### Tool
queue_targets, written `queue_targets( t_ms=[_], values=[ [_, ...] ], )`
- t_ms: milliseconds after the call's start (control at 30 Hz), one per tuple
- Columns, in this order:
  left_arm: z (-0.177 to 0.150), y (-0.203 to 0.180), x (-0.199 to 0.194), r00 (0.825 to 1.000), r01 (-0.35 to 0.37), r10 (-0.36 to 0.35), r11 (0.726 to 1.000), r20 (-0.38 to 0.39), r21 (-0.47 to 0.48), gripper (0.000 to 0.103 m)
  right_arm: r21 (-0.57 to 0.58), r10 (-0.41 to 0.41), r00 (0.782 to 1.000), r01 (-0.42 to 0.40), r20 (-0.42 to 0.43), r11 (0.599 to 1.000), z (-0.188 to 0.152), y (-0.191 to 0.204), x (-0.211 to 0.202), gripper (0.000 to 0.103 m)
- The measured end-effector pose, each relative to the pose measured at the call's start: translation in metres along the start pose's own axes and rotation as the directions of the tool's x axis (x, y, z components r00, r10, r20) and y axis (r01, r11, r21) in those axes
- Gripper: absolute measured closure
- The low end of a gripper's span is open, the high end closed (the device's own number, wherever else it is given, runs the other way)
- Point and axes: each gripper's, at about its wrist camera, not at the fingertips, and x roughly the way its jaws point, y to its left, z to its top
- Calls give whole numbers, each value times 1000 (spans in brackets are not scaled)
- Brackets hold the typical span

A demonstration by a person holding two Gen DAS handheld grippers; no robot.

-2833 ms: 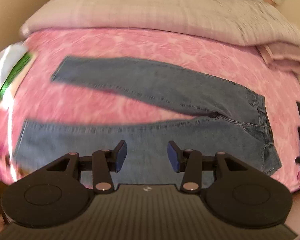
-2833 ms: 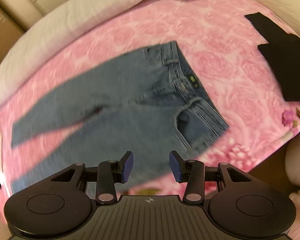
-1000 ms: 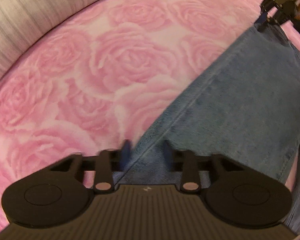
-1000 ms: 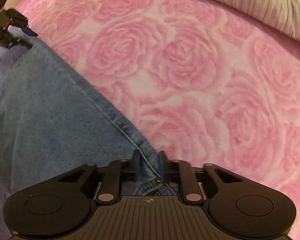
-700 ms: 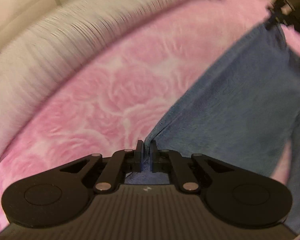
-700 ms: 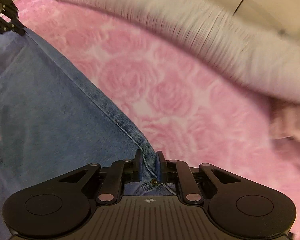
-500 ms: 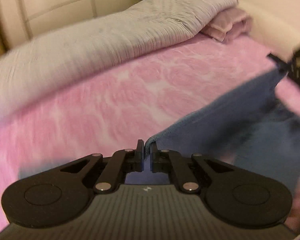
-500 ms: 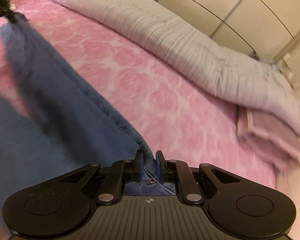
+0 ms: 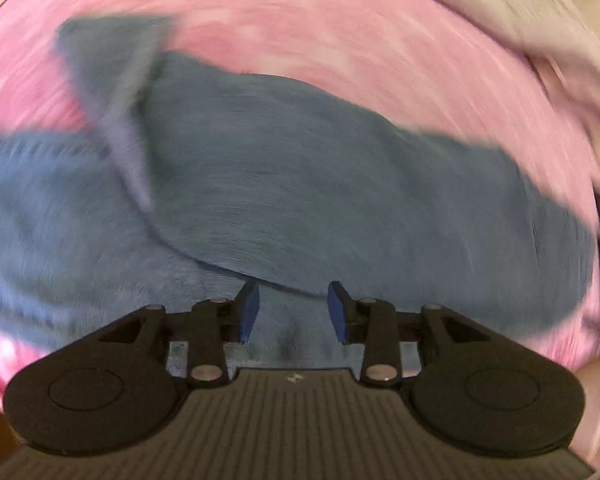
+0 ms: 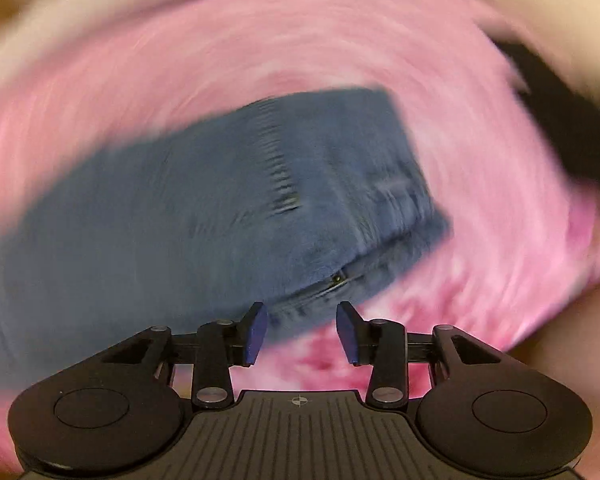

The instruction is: Fold clothes

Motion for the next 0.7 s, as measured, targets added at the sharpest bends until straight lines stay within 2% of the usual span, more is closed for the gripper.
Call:
queue_targets(
  t_ms=[33, 100, 167, 233, 333, 500, 600, 700],
  values=[
    [1, 7, 1, 1000, -3, 4, 998, 18, -70, 71, 157, 55, 998, -57, 18, 986, 2, -16, 4, 62],
    [3, 20, 4, 998, -13, 23, 980, 50, -196, 70, 373, 135, 989, -149, 65, 916, 6, -45, 11, 62],
    [6, 29, 8, 996, -28, 50, 962, 75, -273, 70, 489, 169, 979, -203, 114, 848, 12, -67, 16, 62],
    [8, 39, 10, 992, -39, 78, 941, 103, -335, 70, 529, 175, 973, -229, 151, 817, 15, -82, 18, 62],
    [11, 53, 15, 982, -52, 120, 911, 143, -408, 70, 550, 171, 965, -253, 198, 796, 22, -100, 18, 62],
    [12, 74, 27, 973, -36, 146, 860, 179, -509, 70, 606, 194, 946, -315, 258, 730, 31, -125, 34, 62],
    [15, 71, 32, 971, -20, 138, 864, 198, -503, 70, 610, 229, 935, -350, 270, 711, 36, -132, 48, 62],
    [15, 66, 34, 967, -35, 150, 880, 207, -473, 72, 598, 243, 939, -343, 245, 724, 39, -133, 62, 62]
  ],
)
